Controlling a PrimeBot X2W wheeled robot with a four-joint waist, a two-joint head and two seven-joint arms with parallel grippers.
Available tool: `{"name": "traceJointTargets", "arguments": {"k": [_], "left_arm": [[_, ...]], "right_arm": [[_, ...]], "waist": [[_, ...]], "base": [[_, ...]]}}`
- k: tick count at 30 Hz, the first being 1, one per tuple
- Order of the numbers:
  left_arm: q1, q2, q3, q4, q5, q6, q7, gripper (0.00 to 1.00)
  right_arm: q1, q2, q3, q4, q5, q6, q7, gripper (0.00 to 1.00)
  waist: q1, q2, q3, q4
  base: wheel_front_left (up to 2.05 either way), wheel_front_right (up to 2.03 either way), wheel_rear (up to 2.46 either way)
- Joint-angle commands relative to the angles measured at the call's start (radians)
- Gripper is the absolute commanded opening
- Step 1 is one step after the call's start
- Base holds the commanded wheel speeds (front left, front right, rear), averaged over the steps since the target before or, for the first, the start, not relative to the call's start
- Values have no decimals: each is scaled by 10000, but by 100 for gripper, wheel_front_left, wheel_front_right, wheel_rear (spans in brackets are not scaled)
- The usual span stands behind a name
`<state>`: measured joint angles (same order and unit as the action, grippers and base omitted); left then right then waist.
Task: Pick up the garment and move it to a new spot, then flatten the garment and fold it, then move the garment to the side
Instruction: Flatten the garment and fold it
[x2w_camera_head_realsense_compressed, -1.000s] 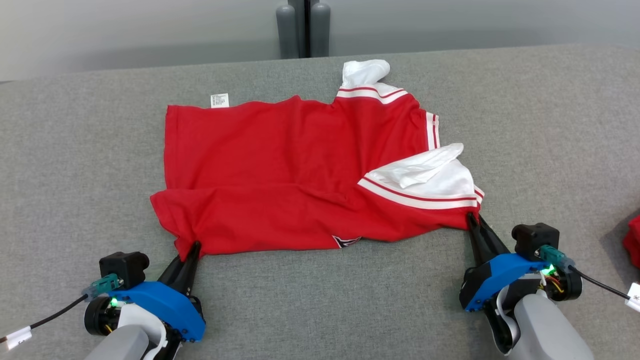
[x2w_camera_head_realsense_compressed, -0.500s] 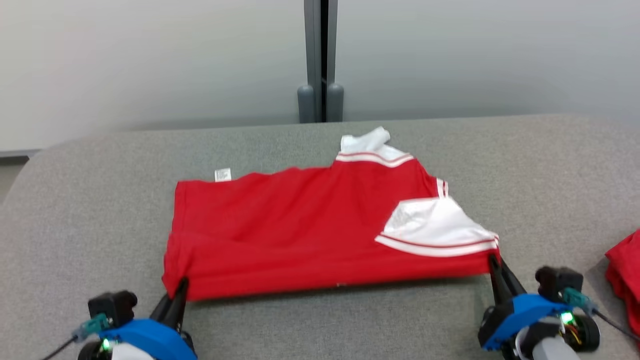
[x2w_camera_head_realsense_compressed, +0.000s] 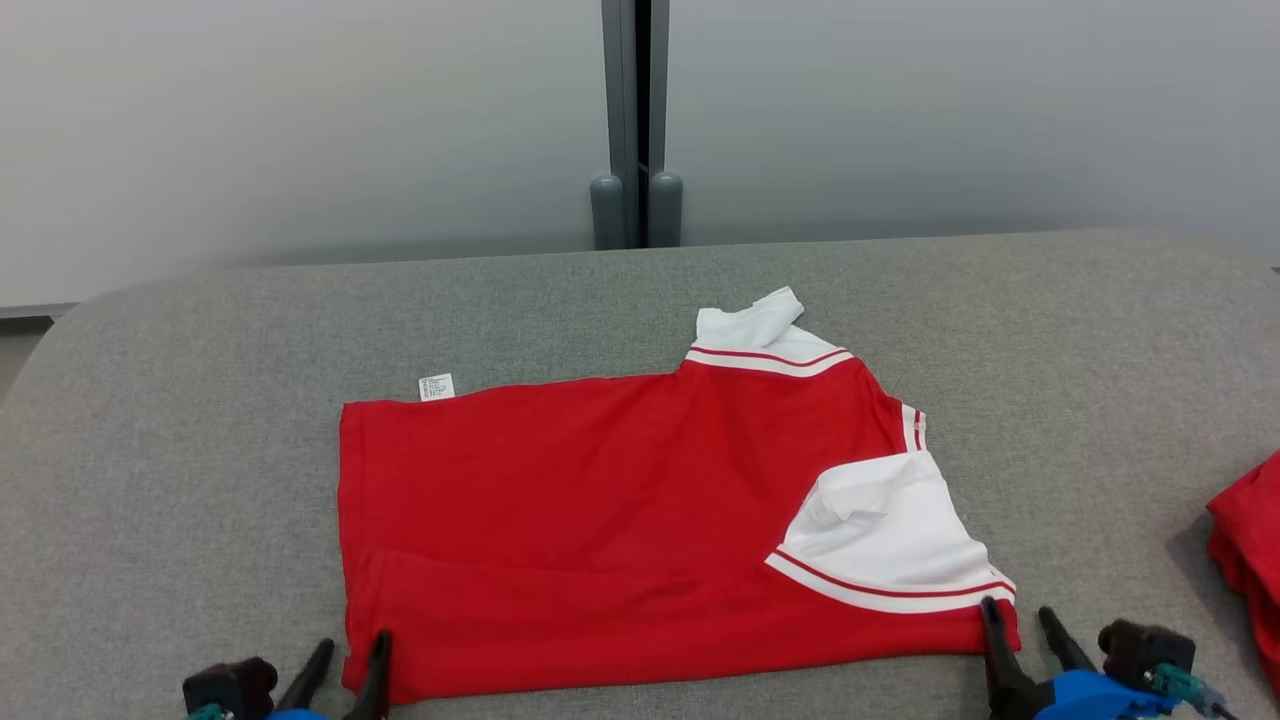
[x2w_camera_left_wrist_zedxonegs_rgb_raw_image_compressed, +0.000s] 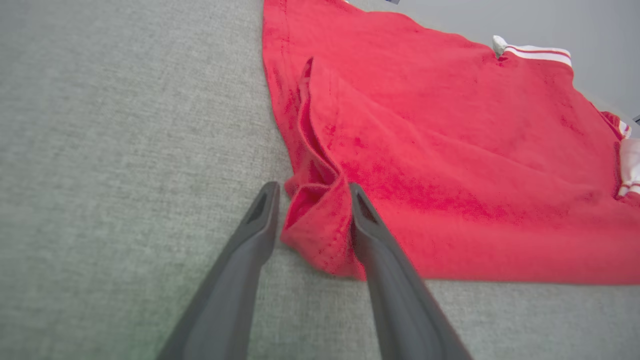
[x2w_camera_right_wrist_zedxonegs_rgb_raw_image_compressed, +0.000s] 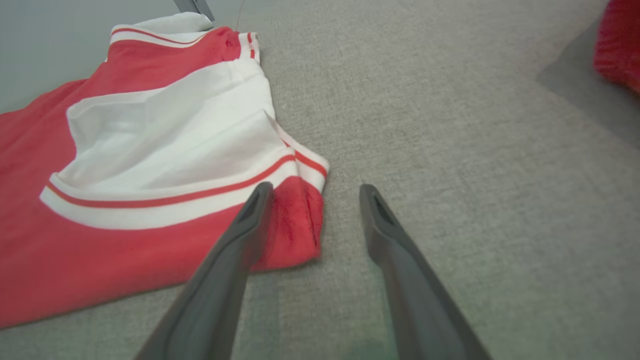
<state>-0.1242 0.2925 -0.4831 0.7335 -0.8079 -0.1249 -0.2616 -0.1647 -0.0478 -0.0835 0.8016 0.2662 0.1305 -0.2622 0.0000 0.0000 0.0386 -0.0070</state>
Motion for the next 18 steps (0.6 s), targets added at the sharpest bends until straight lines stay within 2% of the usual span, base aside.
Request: {"name": "traceJointTargets", "arguments": {"k": [1,5,10,14,18], "left_arm": [[-301,118,162,-160,160,11,-43,100],[-1040,592,305,-555,687,-21,-27,100],[-2718,1601,-57,-907,1060,-71,1031,100],[-3802,2277,-492,-1072,574,-57,2102,100],[-4465,2871,-1025,-1059,-137,-56,2673,100]], "right_arm": [[-309,-51,-53,-228,-118,4,-27,100],[-796,-50,-39,-695,-424,2,-28,100],[-1912,-50,421,-871,-649,2,-19,100],[-2921,-48,1046,-906,-562,2,58,100],[-3664,-55,1569,-919,-357,2,56,100]], "waist": [[0,0,106,45],[0,0,433,52],[0,0,981,-27],[0,0,1646,-270],[0,0,2277,-509]], "base": [[0,0,0],[0,0,0],[0,0,0],[0,0,0],[0,0,0]]}}
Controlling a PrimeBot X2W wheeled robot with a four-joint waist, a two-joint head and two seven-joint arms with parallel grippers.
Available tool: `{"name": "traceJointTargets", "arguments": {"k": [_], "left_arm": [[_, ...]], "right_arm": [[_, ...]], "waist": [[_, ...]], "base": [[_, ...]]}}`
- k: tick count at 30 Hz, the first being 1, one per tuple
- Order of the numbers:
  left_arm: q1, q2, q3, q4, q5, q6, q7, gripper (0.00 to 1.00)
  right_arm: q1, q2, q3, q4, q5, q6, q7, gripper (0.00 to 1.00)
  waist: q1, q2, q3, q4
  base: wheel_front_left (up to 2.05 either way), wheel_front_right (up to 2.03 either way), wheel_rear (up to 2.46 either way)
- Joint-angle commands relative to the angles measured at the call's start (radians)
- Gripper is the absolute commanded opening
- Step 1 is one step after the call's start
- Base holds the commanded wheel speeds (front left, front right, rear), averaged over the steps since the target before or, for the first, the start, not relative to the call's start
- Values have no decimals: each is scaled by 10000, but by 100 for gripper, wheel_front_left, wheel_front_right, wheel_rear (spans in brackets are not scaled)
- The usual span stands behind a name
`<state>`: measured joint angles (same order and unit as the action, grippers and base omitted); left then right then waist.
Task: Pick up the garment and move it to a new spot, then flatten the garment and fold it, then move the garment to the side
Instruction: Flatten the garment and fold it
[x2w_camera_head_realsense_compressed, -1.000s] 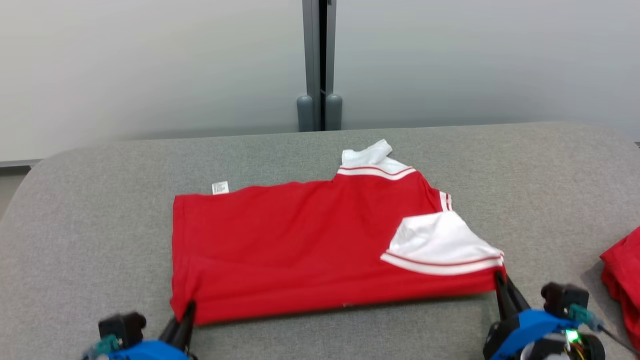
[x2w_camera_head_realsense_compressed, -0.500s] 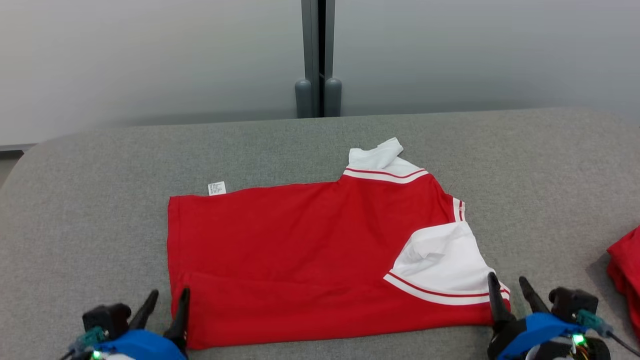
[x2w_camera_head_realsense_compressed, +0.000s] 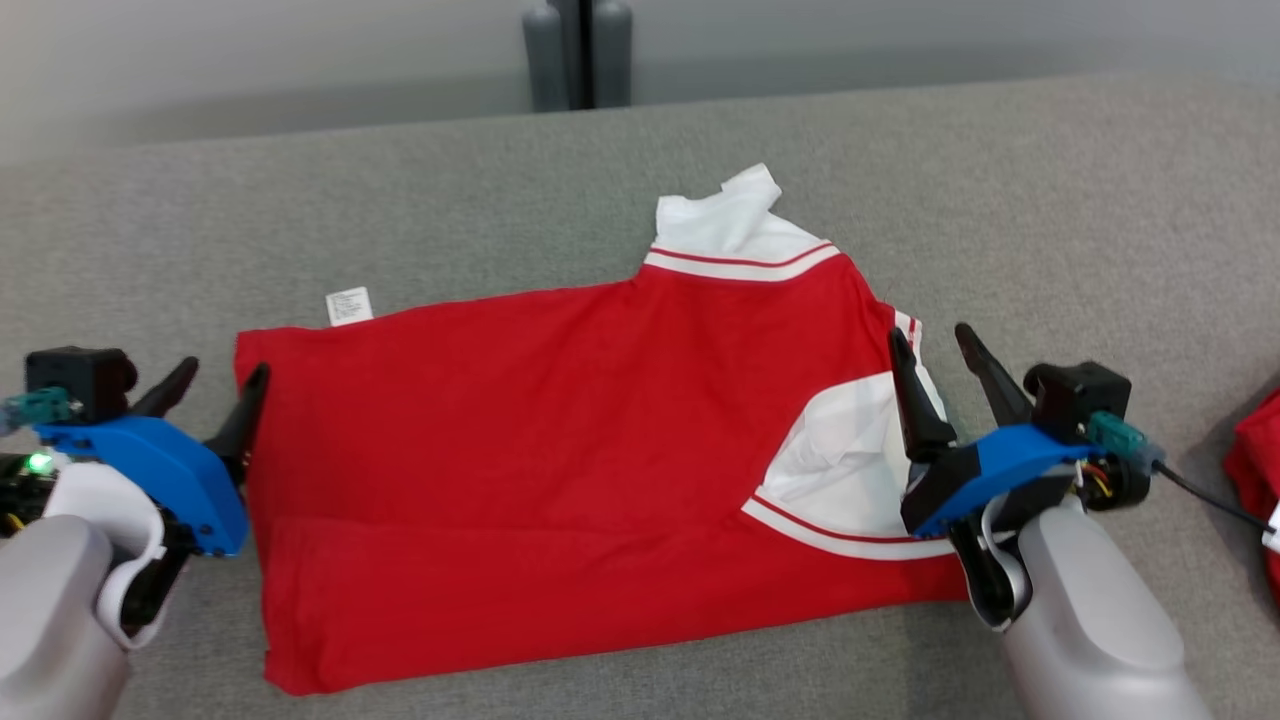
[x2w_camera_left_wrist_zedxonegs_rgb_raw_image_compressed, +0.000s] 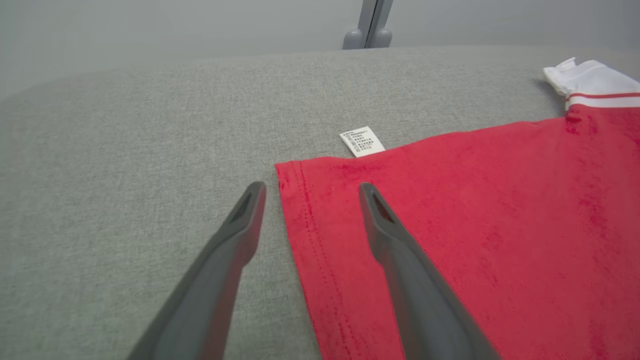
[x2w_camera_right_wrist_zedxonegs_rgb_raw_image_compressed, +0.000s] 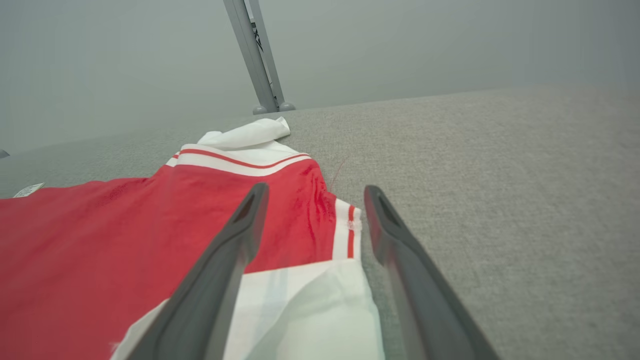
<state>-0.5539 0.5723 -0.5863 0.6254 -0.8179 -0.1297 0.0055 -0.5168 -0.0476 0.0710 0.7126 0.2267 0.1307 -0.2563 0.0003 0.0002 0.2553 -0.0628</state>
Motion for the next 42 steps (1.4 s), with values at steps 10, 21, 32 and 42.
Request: {"name": "traceJointTargets", "arguments": {"k": [10,21,32,42], "left_arm": [[-973,511,-864,857,-1340,-13,-547,100],[-1579,170,-2672,725,-2252,-14,-927,0],[-2420,-357,-4436,674,-2806,-14,-2069,0],[-2975,-611,-5535,646,-3328,-15,-2464,0]], "right_arm": [[-1096,-46,486,-118,76,0,-73,100],[-2873,-50,104,-21,-836,0,1123,100],[-5165,-46,-1530,1290,-2239,0,2880,100],[-6095,-49,-2933,1907,-4072,0,3981,75]], "waist": [[-3,-2,1204,-306],[-3,-2,2029,200],[-3,-2,2793,1348],[-3,-2,3163,1958]], "base": [[0,0,0],[0,0,0],[0,0,0],[0,0,0]]}}
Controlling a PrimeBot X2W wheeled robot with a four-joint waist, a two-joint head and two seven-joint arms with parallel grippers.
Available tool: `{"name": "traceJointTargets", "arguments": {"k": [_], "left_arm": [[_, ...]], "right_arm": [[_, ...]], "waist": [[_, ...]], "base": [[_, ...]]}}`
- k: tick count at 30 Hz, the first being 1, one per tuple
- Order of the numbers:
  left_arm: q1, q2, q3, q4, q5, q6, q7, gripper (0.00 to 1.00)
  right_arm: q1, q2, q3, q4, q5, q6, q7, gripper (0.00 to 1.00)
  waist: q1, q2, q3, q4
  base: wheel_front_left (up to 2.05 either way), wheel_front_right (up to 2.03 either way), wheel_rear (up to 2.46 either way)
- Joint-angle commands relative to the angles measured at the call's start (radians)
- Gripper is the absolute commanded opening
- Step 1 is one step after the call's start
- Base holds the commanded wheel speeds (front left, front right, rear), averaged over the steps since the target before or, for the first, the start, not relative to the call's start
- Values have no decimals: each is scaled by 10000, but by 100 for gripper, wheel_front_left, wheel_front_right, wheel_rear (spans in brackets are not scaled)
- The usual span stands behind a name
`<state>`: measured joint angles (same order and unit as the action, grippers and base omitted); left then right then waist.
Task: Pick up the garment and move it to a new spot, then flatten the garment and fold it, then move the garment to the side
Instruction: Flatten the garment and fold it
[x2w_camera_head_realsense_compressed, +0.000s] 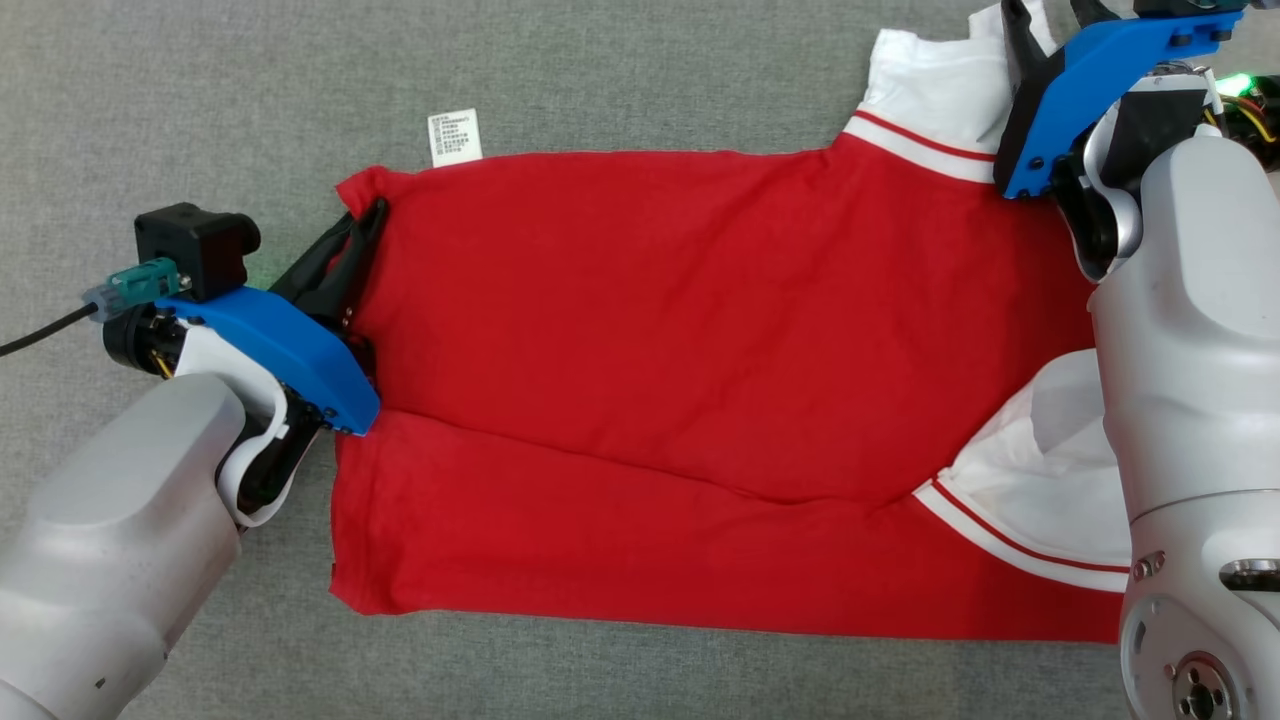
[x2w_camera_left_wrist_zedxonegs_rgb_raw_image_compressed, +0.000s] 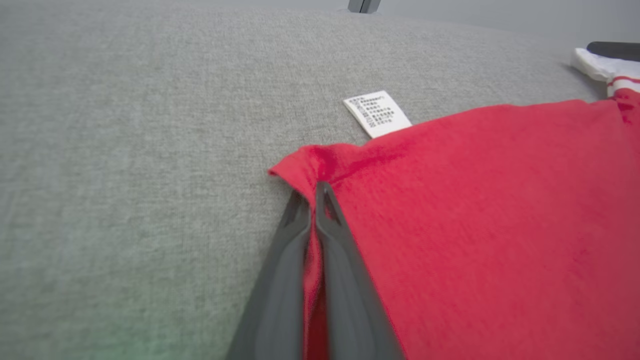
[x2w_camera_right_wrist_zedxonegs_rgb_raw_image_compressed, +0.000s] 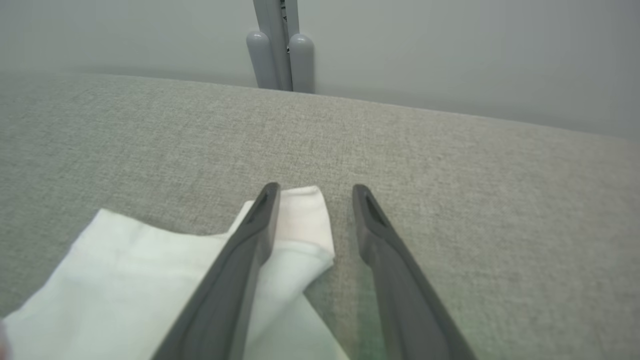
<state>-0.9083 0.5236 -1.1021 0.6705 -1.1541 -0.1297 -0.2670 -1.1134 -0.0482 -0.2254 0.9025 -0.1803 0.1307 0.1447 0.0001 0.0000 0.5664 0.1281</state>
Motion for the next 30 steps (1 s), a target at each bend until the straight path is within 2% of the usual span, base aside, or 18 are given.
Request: {"name": "traceJointTargets", "arguments": {"k": [1,2,4,5,6,7,11,17,21,26,30], "left_arm": [[518,-131,-463,195,-17,-15,230,0],[481,-133,-533,184,-69,-13,221,0],[408,-123,-680,172,-159,-1,186,0],[369,-128,-731,167,-197,1,172,0],[320,-124,-778,162,-255,1,165,0],[263,-101,-802,156,-271,1,156,0],[-160,-51,-184,-14,-36,10,119,0],[104,-108,2007,-492,1150,7,15,0],[747,-240,3504,-855,2073,7,15,0],[1566,-464,4990,-1456,3198,7,14,0],[2396,-594,5695,-1840,3843,5,14,0]], "right_arm": [[-175,-46,-53,41,-119,0,38,74],[-185,-49,-133,82,-240,0,120,70],[-171,-49,-283,178,-438,0,284,46],[-171,-46,-311,243,-520,0,357,40],[-173,-48,-345,279,-607,0,402,16],[-198,-48,-356,294,-667,0,418,0],[-433,-49,-505,-59,-753,0,-240,0],[-537,-56,-1241,-577,-885,0,-1710,0],[-430,-46,-1574,-503,-743,0,-2541,0],[-213,-59,-1717,-7,65,0,-3498,0],[304,-51,-1221,463,1273,0,-3991,0]], "waist": [[-1,0,75,81],[-1,0,95,108],[-1,0,126,148],[-1,0,138,167],[-1,0,151,180],[-1,0,182,182],[-1,0,246,195],[-1,0,70,113],[-1,0,-143,-12],[-1,0,-541,-246],[-1,0,-983,-503]], "base": [[0,0,0],[0,0,0],[0,0,0],[0,0,0],[0,0,0],[0,0,0],[0,0,0],[0,0,0],[0,0,0],[0,0,0],[0,0,0]]}}
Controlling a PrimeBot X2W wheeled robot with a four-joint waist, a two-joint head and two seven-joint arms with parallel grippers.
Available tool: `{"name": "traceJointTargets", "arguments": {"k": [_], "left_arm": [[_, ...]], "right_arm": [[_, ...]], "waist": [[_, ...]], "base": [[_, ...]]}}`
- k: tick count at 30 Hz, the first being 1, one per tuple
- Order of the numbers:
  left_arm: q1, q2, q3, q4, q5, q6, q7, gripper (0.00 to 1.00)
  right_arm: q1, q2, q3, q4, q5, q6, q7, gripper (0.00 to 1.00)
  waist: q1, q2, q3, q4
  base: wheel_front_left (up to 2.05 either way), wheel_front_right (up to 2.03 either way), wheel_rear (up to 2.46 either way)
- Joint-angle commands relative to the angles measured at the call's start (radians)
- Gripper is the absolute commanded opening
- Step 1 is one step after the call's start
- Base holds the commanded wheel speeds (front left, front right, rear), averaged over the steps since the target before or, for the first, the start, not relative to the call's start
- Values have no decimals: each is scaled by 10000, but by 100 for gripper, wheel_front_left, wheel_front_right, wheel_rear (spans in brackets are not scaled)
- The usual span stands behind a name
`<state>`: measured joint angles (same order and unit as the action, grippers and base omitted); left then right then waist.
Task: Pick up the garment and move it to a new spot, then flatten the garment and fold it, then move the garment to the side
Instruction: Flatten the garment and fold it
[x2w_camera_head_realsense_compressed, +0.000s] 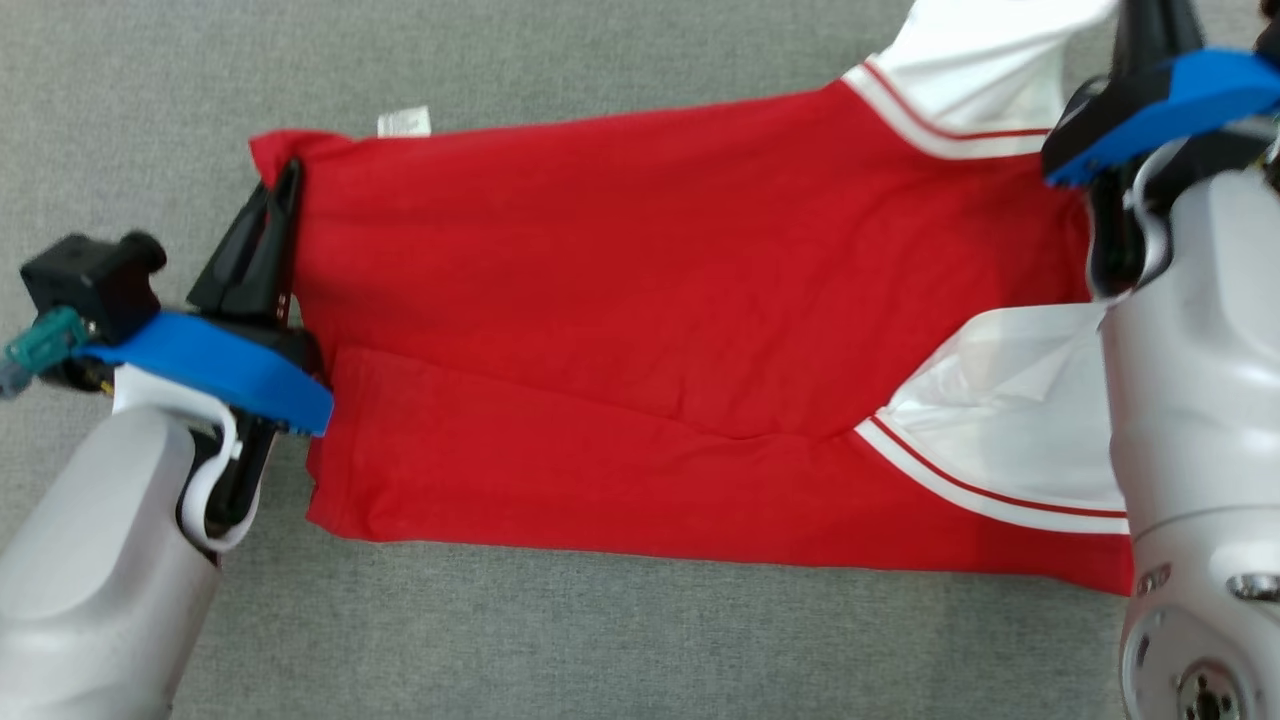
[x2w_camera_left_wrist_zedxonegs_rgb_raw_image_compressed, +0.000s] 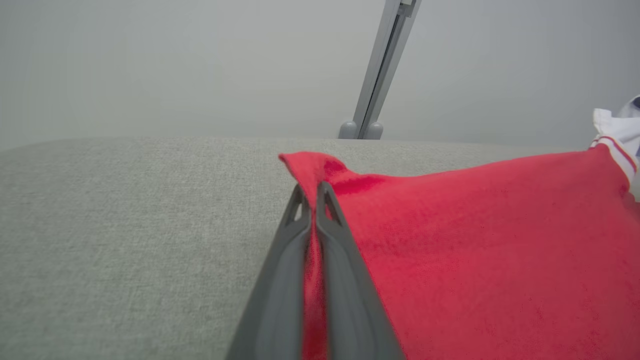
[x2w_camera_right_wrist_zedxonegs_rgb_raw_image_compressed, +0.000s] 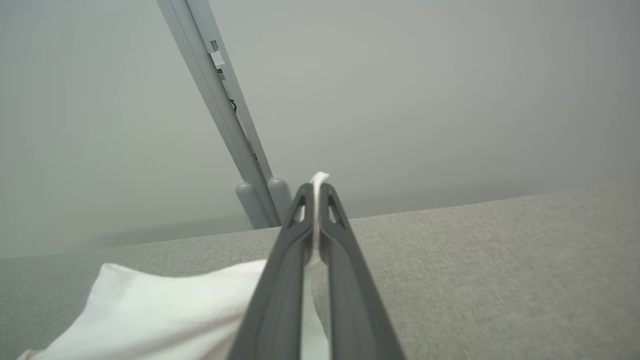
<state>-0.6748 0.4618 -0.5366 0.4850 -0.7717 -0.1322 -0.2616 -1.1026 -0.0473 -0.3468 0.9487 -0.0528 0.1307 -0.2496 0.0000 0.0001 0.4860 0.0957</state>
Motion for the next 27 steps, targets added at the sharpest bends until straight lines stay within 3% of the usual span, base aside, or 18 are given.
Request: {"name": "traceJointTargets", "arguments": {"k": [1,4,12,17,20,26,27], "left_arm": [[257,-19,157,-8,128,30,-40,0],[817,-64,394,64,332,30,-40,0],[1931,-129,801,659,591,30,-41,0],[2433,-162,1018,1170,659,30,-41,0],[2672,-189,1195,1429,771,30,-41,0],[3351,-472,1662,1523,1301,30,-41,0],[3458,-534,1777,1505,1418,30,-43,14]], "right_arm": [[381,-59,237,68,307,0,-102,0],[1136,-61,976,-174,1465,0,-161,0],[4459,-53,2804,-2563,4707,0,-167,0],[6369,-53,3493,-3509,6058,0,-168,0],[7070,-61,3741,-3722,6499,0,-168,0],[7735,-62,3700,-3662,6201,0,-169,0],[7758,-69,3582,-3626,6013,0,-169,0]], "waist": [[0,-1,-317,-262],[0,-1,-673,-499],[0,-1,-1472,-1064],[0,-1,-1816,-1282],[0,-1,-1979,-1355],[0,-1,-2277,-1287],[0,-1,-2335,-1249]], "base": [[0,0,0],[0,0,0],[0,0,0],[0,0,0],[0,0,0],[0,0,0],[0,0,0]]}}
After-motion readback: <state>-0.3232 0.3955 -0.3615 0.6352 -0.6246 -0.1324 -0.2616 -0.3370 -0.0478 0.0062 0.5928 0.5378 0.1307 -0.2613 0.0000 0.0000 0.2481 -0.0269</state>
